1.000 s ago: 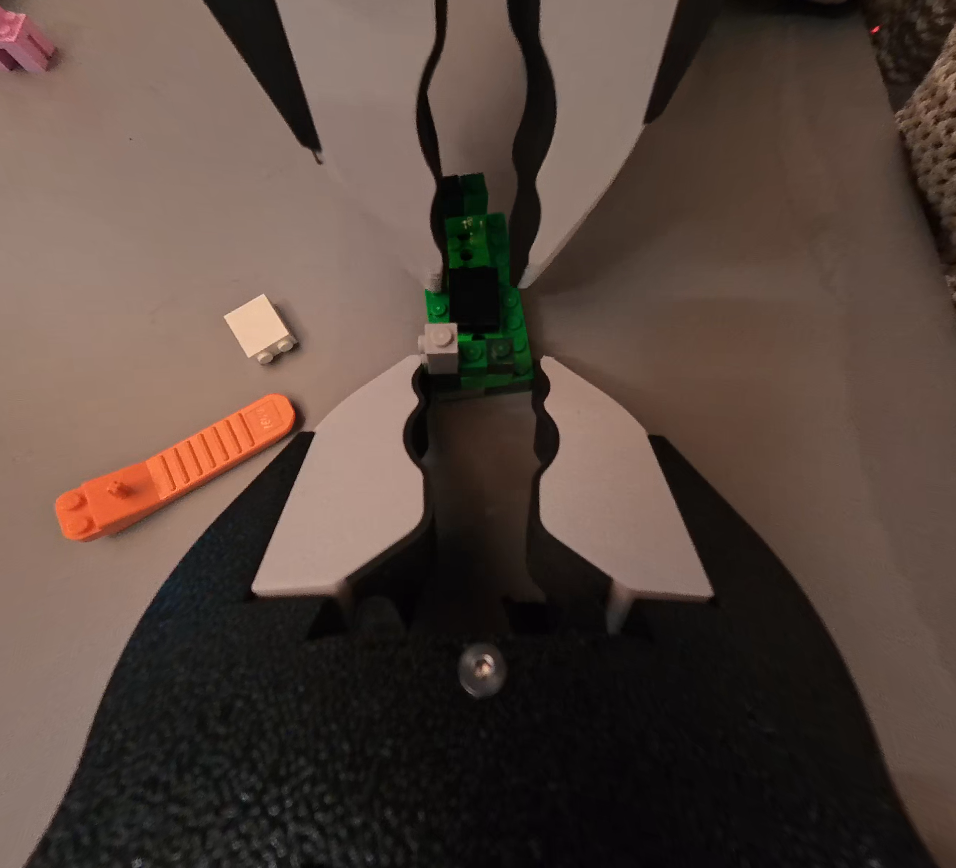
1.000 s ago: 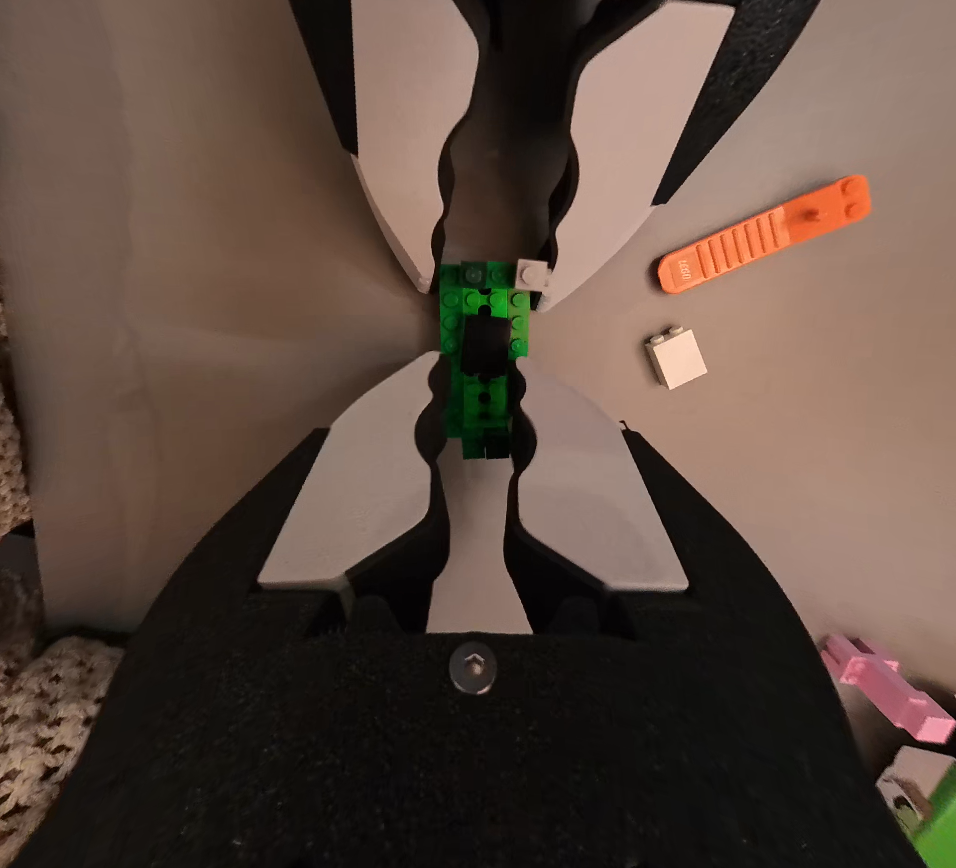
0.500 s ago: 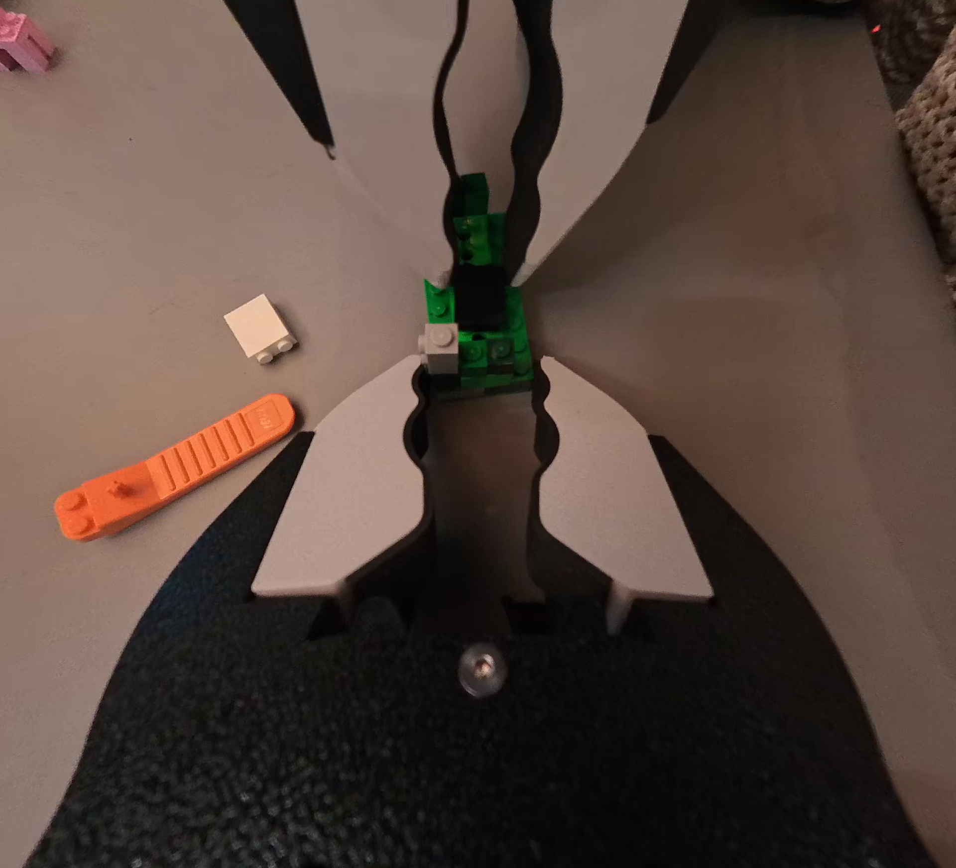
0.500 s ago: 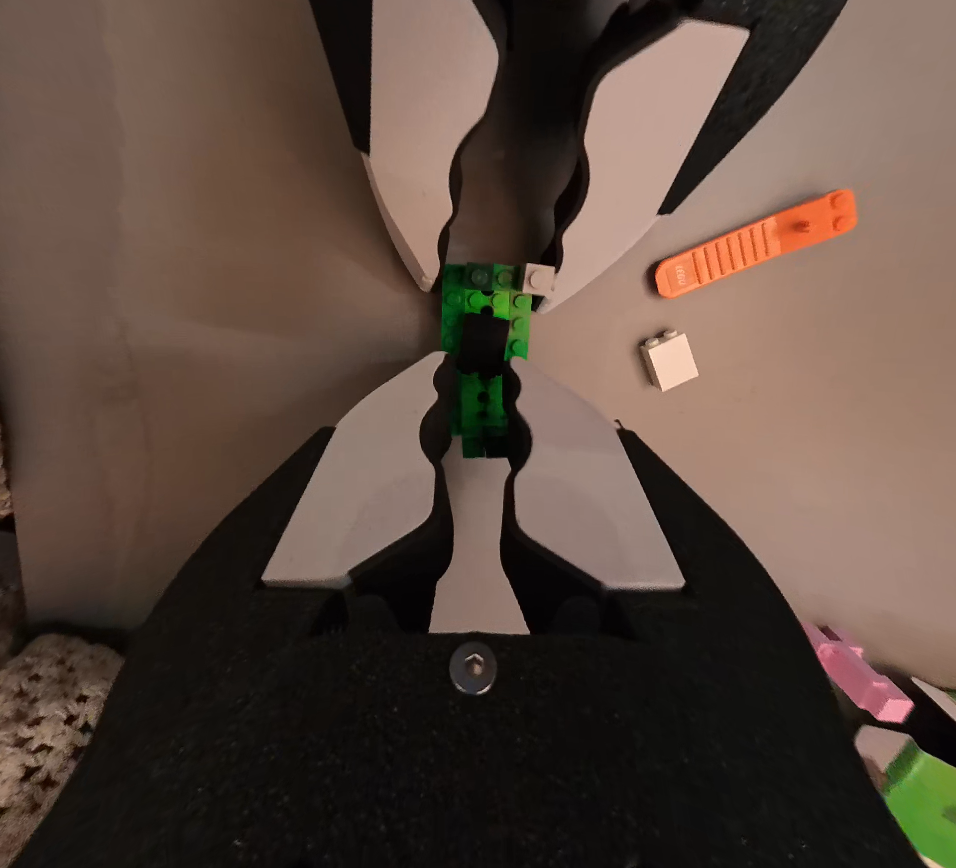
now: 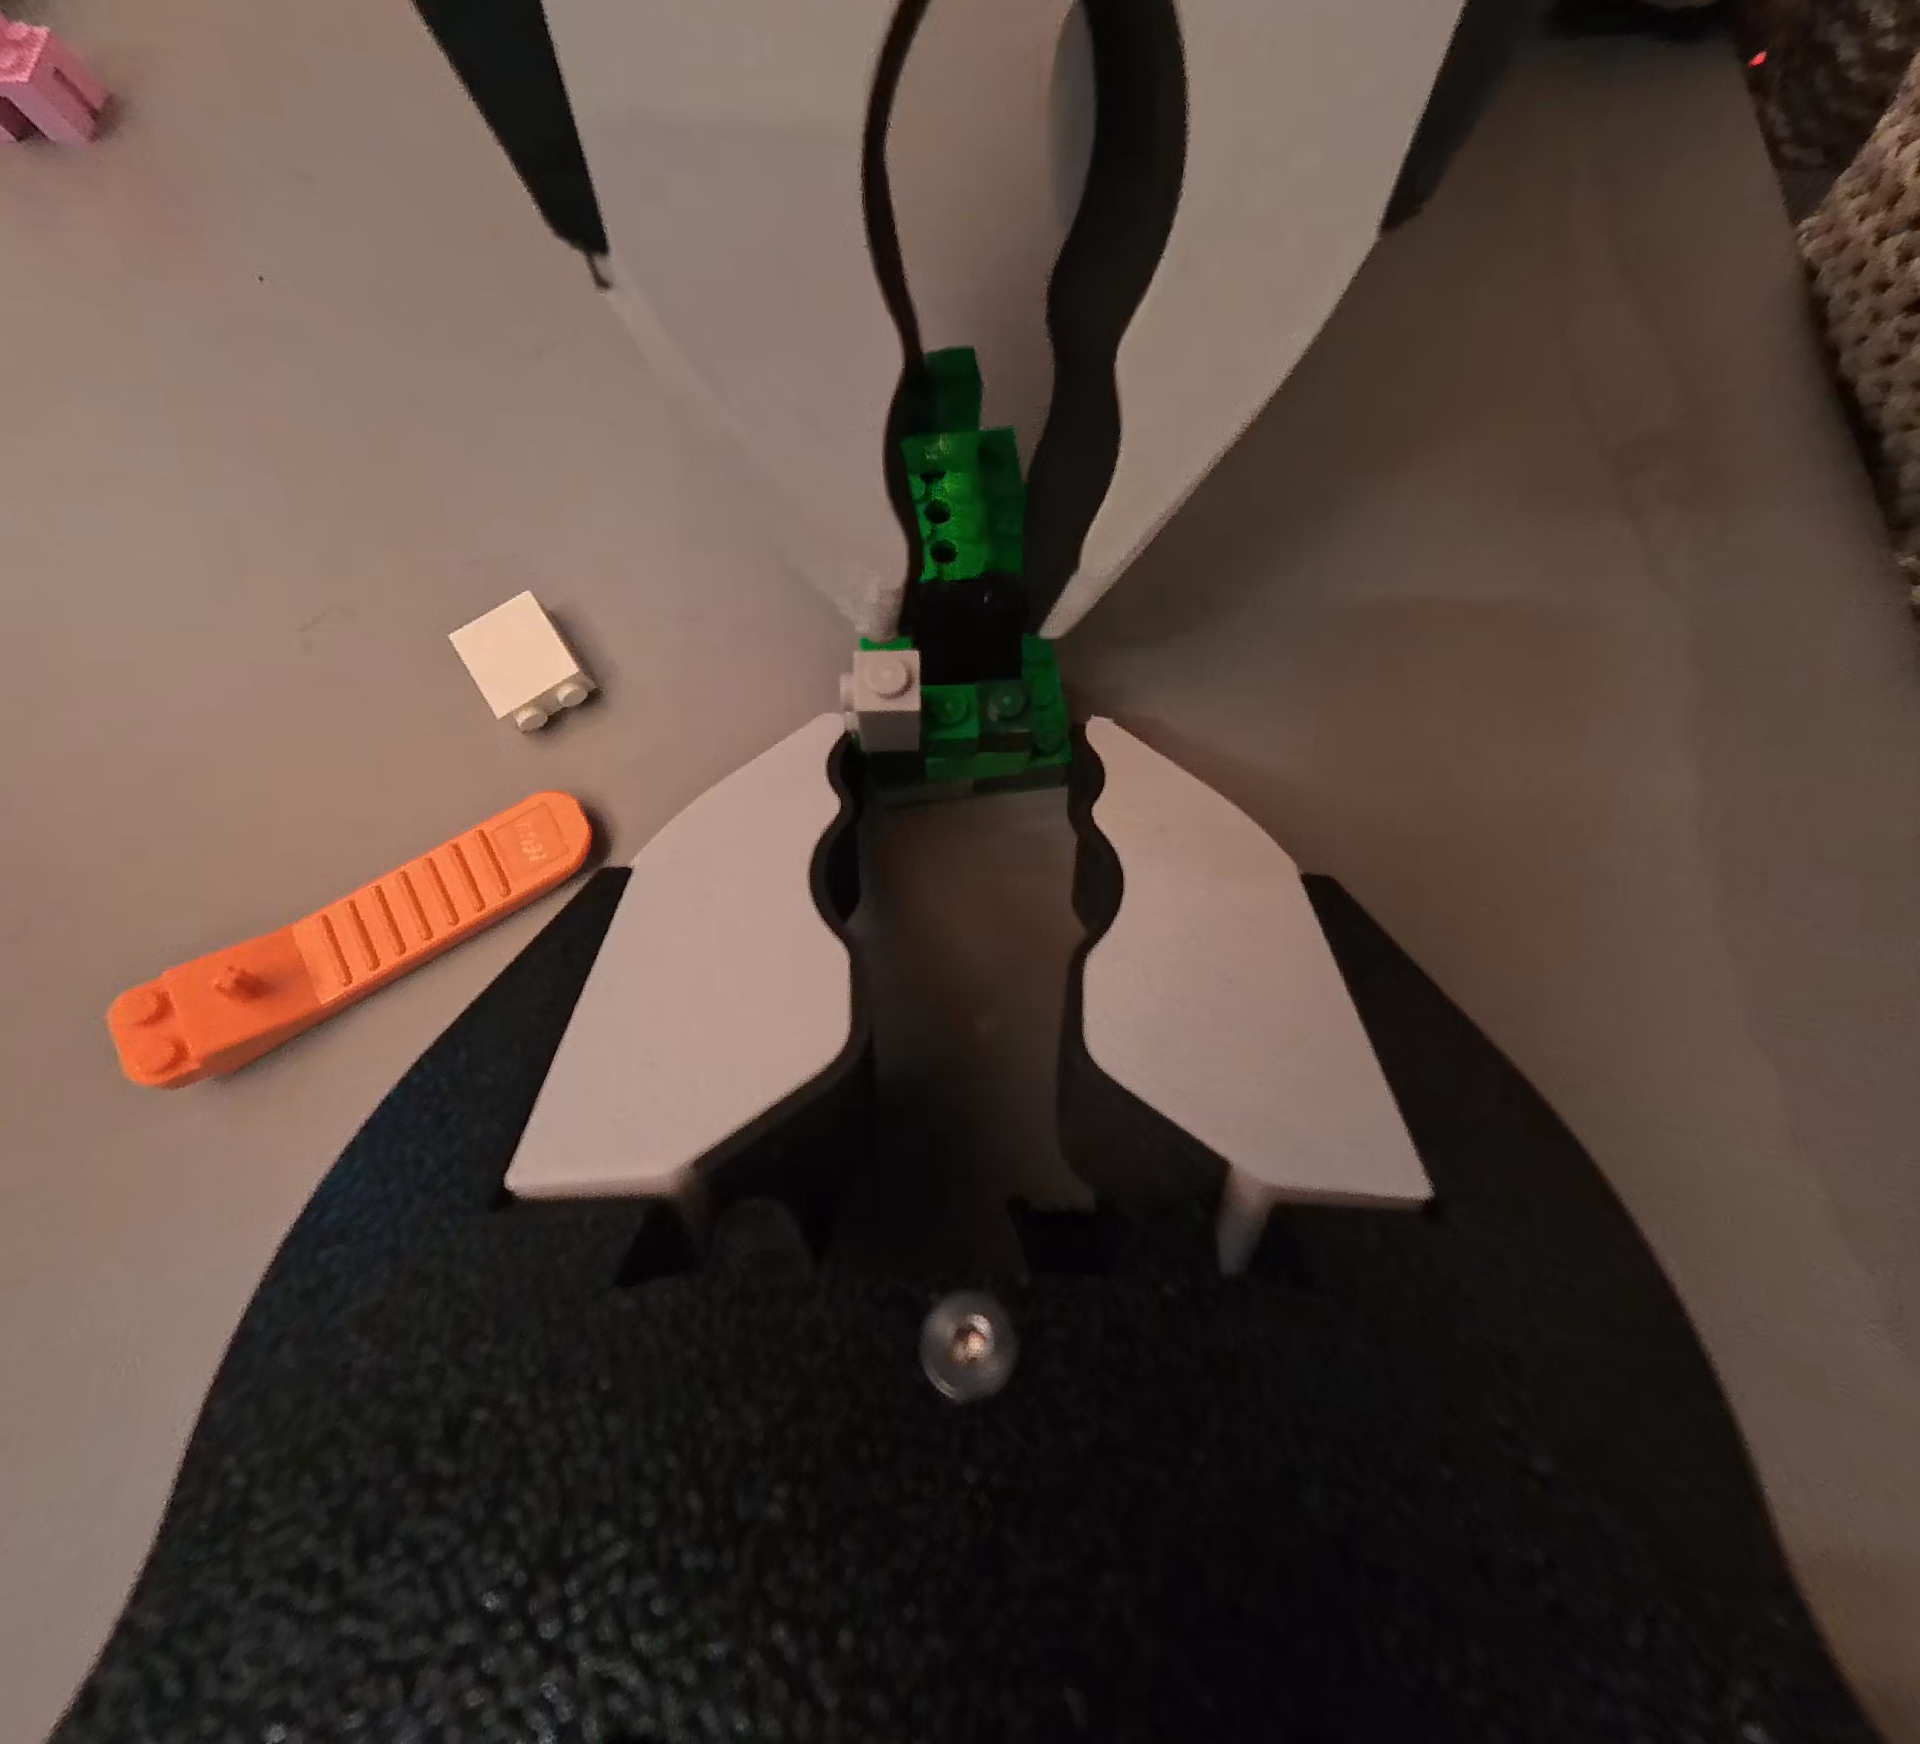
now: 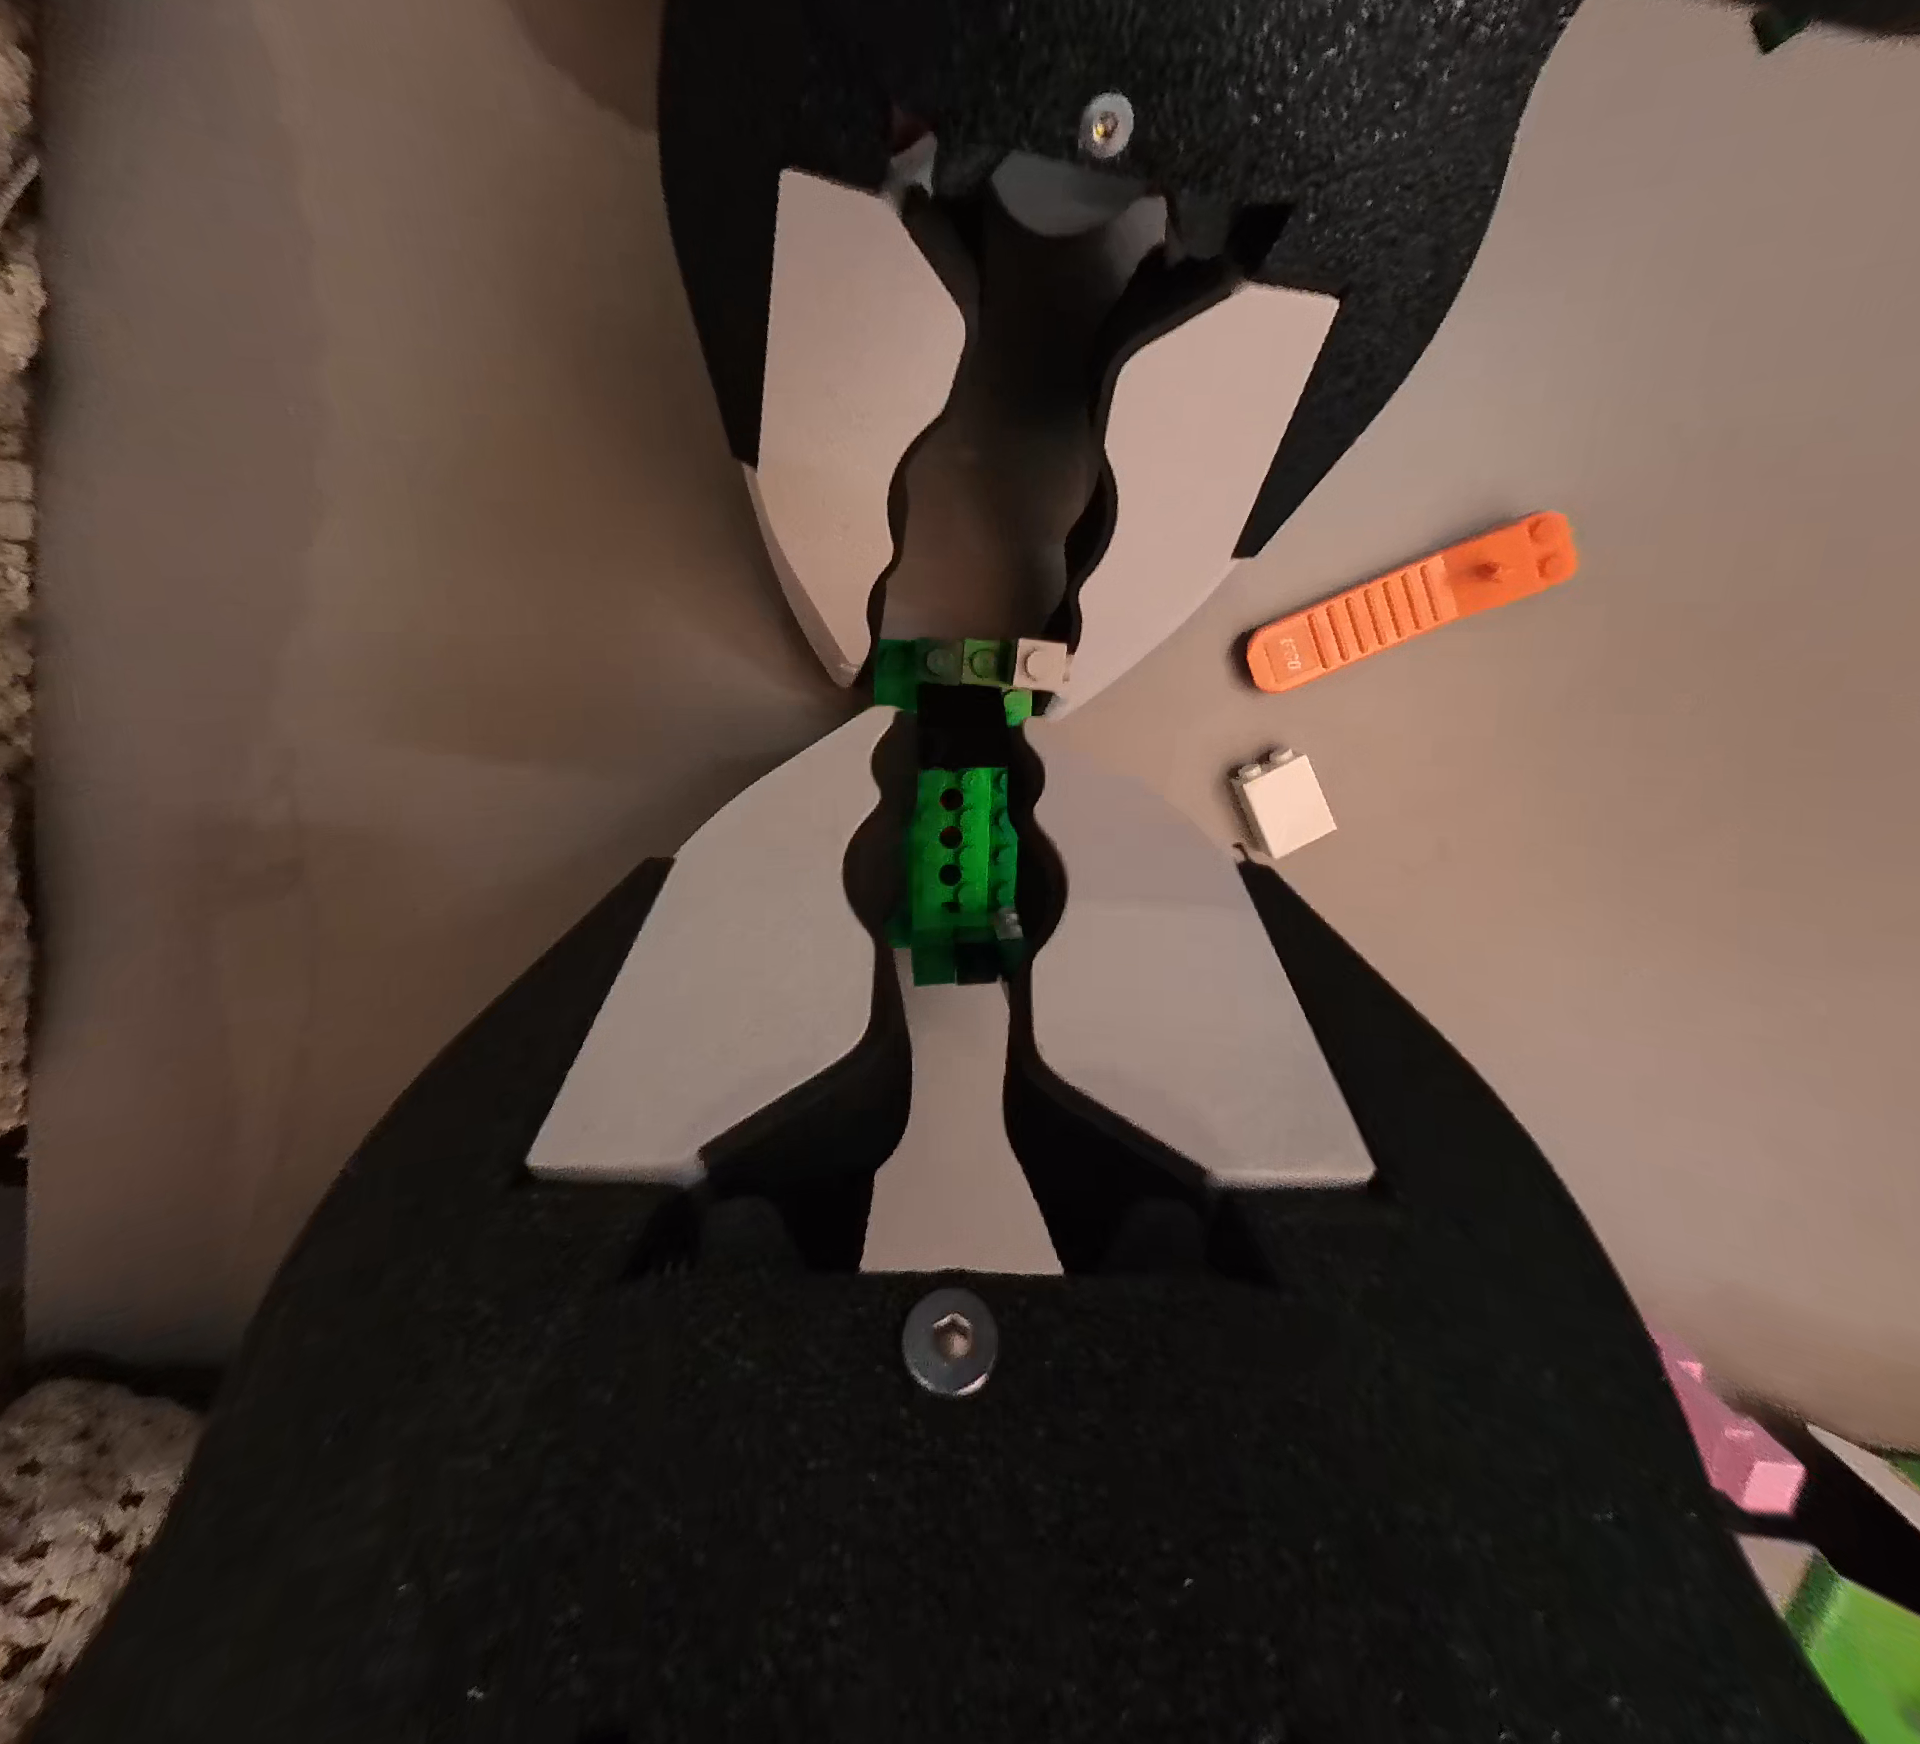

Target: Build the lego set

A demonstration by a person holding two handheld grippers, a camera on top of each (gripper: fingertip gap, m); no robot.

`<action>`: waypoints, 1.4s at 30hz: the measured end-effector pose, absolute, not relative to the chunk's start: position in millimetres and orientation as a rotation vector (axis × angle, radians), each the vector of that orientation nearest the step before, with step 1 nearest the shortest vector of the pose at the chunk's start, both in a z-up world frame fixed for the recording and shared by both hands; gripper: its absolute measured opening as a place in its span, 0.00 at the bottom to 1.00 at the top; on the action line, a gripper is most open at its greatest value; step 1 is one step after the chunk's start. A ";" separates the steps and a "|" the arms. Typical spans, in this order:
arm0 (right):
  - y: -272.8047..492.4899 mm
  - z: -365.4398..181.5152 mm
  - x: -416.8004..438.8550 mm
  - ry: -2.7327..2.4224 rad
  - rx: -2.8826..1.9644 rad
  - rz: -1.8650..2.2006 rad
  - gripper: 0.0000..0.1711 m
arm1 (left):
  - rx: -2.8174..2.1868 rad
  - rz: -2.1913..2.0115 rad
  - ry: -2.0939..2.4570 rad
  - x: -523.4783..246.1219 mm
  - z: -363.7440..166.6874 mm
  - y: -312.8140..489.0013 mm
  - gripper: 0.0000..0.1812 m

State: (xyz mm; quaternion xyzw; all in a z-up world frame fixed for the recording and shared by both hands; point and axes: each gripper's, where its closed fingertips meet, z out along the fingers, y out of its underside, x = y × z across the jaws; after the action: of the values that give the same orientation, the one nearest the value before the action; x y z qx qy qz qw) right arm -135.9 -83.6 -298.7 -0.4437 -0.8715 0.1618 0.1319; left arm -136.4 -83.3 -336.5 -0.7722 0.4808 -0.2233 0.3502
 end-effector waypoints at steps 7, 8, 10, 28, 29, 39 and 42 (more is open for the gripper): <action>-86.0 -300.9 -141.1 -2.498 -1.368 0.587 0.09 | -2.000 -0.579 1.245 -136.5 -336.3 -83.3 0.21; -86.3 -301.2 -141.1 -2.495 -1.380 0.603 0.09 | -2.001 -0.580 1.245 -136.5 -336.2 -83.2 0.21; -85.6 -301.4 -141.1 -2.489 -1.397 0.622 0.10 | -2.001 -0.580 1.245 -136.5 -336.2 -83.2 0.21; -76.0 -304.6 -119.4 -2.563 -1.460 0.580 0.16 | -2.000 -0.578 1.245 -136.1 -335.2 -82.5 0.21; -75.0 -306.3 -117.4 -2.574 -1.466 0.560 0.16 | -2.000 -0.578 1.245 -136.1 -335.1 -82.4 0.21; -67.3 -316.1 -115.6 -2.602 -1.414 0.458 0.13 | -1.999 -0.579 1.247 -136.0 -334.4 -82.2 0.21; -66.0 -315.8 -116.3 -2.599 -1.393 0.440 0.09 | -1.997 -0.582 1.251 -135.6 -334.2 -82.6 0.21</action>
State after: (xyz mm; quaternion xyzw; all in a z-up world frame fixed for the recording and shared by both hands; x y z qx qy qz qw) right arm -116.3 -66.0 -315.8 -0.4658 -0.8689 0.1473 0.0802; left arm -135.6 -82.6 -334.2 -0.7709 0.4828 -0.2248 0.3495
